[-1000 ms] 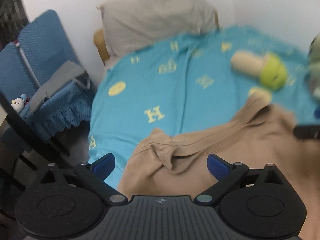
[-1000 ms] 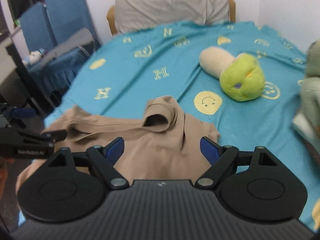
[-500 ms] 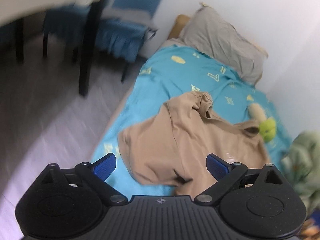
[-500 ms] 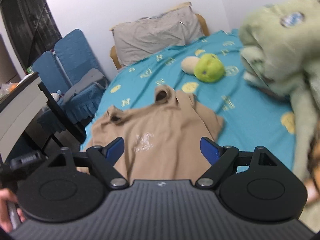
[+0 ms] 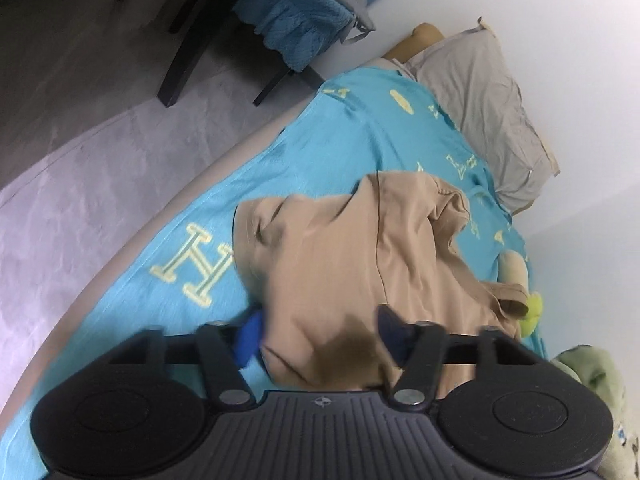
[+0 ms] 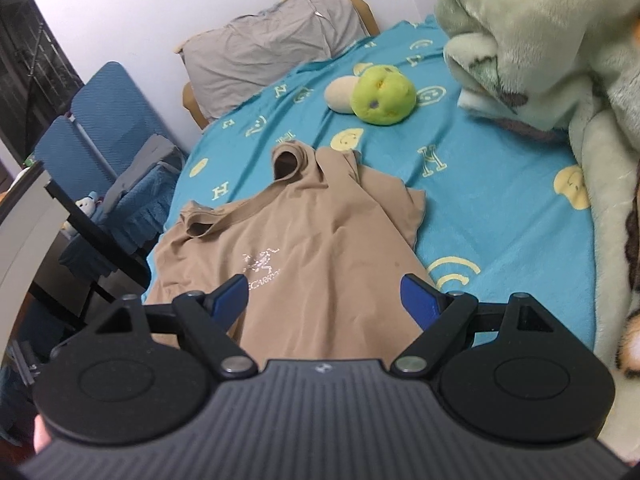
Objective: Fold clothes
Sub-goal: 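Lower the shirt onto the bed and open both grippers, then grasp the shirt hem with the left gripper and pull it flat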
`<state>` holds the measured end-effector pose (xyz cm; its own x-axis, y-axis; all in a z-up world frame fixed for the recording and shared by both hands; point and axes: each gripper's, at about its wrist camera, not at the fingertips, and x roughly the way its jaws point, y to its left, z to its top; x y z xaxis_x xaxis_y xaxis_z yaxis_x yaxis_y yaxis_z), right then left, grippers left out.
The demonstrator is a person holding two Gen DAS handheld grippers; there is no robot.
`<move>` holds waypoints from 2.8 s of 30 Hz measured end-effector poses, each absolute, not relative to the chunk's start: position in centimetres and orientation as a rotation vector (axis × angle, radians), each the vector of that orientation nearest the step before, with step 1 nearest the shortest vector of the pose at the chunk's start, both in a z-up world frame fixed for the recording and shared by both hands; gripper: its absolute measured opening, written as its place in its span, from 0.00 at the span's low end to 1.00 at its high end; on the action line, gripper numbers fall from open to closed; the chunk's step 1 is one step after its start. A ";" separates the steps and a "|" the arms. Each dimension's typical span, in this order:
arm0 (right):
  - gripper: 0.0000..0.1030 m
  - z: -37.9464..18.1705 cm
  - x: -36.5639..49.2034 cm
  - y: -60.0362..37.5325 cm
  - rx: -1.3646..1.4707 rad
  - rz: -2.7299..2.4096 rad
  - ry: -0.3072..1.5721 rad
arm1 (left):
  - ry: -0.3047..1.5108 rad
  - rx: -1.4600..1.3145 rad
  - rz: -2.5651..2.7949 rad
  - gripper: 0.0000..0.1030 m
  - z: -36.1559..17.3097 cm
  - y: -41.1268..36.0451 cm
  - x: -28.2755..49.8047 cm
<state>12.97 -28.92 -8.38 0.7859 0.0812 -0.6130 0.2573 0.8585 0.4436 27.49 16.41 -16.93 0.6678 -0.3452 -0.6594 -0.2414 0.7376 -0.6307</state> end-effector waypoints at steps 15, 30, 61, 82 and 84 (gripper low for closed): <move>0.82 -8.4 14.1 -30.1 0.539 -0.188 0.621 | 0.644 -0.382 0.070 0.02 -6.7 16.5 36.1; 0.82 -8.4 15.0 -30.7 0.556 -0.180 0.619 | 1.021 -0.283 -0.028 0.60 -9.3 14.0 27.4; 0.83 -5.4 11.3 -28.8 0.365 -0.120 0.505 | 1.482 0.134 -0.209 0.05 -7.0 15.2 11.4; 0.64 -4.1 9.1 -26.1 0.198 -0.066 0.313 | 0.490 0.043 -0.156 1.00 4.0 4.6 10.8; 0.30 -4.2 9.3 -25.8 0.177 -0.073 0.315 | 0.452 0.022 -0.153 1.00 3.6 2.6 11.5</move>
<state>9.34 -25.78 -4.16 0.9485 -0.0440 -0.3139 0.0991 0.9818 0.1619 11.51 2.64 3.59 0.8886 -0.1419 -0.4363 0.1518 0.9883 -0.0123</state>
